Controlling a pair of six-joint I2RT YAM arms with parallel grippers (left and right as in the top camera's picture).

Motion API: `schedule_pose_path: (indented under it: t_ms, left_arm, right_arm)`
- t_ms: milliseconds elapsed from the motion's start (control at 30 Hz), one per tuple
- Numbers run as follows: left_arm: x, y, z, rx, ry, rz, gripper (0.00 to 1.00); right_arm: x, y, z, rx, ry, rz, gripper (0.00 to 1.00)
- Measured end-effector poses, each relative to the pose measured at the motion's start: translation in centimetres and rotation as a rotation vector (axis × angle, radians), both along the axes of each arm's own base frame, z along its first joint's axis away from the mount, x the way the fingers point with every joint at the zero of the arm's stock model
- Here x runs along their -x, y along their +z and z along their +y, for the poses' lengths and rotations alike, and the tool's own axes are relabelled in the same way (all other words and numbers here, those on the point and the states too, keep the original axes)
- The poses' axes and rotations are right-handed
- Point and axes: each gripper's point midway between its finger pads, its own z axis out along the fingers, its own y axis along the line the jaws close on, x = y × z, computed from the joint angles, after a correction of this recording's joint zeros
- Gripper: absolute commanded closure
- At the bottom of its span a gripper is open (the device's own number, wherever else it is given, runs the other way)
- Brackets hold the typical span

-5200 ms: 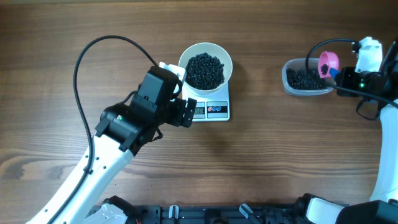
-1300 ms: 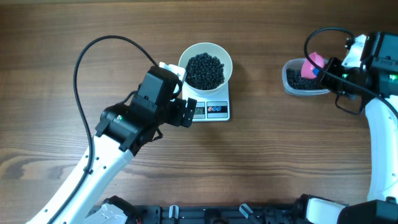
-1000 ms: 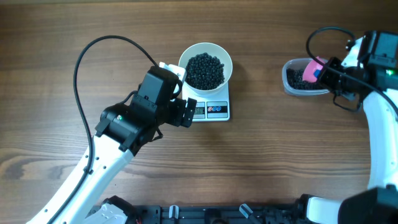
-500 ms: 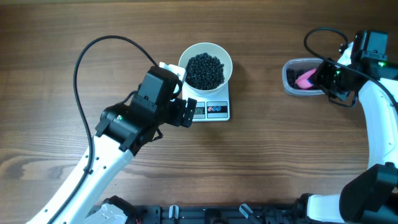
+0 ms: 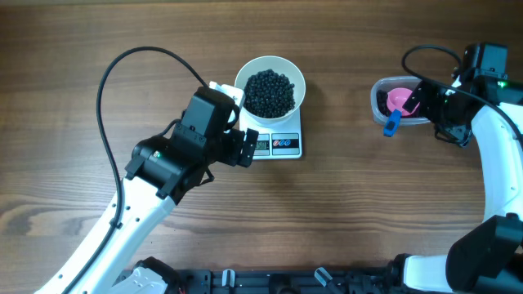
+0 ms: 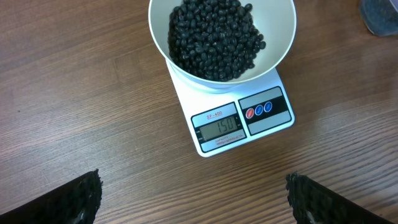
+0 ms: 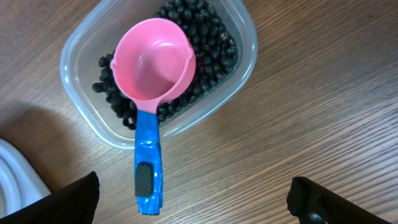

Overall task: Scoop item into bowl and weigh 150g on scale
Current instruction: 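Open the right gripper to release the scoop in the tub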

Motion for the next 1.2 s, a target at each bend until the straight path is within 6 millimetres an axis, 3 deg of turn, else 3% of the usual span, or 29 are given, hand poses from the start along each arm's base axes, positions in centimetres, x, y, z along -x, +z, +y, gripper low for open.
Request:
schedule_pose_path:
  t_ms: [233,400,567,833,1000,1200]
  left_arm:
    - [0.0,0.0,0.0,0.000,0.000,0.000,0.00]
    - [0.0,0.0,0.0,0.000,0.000,0.000,0.00]
    - [0.0,0.0,0.0,0.000,0.000,0.000,0.00]
    - [0.0,0.0,0.0,0.000,0.000,0.000,0.00]
    - [0.0,0.0,0.0,0.000,0.000,0.000,0.00]
    - [0.0,0.0,0.0,0.000,0.000,0.000,0.00]
  right_arm:
    - [-0.1,0.8,-0.3,0.031,0.016,-0.025,0.00]
    - [-1.4,5.2,-0.7,0.096,0.051,-0.211,0.00]
    - [-1.0,8.6,-0.7,0.141,0.079,-0.315,0.00]
    - [-0.8,9.4,0.0,0.180,0.215,-0.336,0.00]
    - [0.5,11.4,2.8,0.104,0.335,-0.410,0.00]
    - [5.2,15.2,5.5,0.072,0.414,-0.510,0.00]
